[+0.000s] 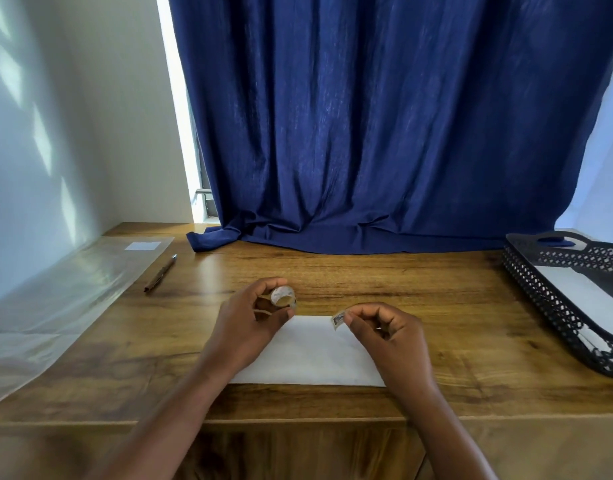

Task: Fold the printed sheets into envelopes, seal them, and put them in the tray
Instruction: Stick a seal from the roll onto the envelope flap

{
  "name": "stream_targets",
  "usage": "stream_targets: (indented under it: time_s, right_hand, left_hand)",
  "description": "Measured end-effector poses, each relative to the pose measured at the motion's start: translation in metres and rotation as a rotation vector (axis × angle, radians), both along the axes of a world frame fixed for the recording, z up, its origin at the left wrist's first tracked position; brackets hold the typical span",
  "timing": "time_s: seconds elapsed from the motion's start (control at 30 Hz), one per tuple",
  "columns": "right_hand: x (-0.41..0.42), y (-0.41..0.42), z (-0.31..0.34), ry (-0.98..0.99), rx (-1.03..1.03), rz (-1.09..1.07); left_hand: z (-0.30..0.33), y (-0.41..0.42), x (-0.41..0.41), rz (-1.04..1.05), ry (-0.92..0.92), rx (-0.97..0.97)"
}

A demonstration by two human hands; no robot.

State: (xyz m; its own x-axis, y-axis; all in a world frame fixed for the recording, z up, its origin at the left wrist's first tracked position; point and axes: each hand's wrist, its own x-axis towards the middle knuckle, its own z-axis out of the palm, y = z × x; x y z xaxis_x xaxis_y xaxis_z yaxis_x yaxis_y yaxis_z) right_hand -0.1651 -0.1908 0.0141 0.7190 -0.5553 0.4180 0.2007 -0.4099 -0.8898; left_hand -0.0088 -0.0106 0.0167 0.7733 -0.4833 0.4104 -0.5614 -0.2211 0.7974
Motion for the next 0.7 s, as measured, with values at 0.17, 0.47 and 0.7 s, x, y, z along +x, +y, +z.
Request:
stream_targets:
  time_s: [0.17, 0.47, 0.7]
  right_hand:
    - [0.003, 0.000, -0.005, 0.146, -0.054, 0.048]
    - [0.004, 0.000, -0.006, 0.169, -0.100, 0.065]
    - [0.003, 0.001, -0.004, 0.178, -0.088, 0.056]
  left_hand:
    - [0.016, 0.040, 0.046, 0.176, -0.120, 0.245]
    - [0.014, 0.111, 0.097, 0.465, -0.094, 0.580]
    - [0.023, 0.076, 0.065, 0.439, -0.202, 0.500]
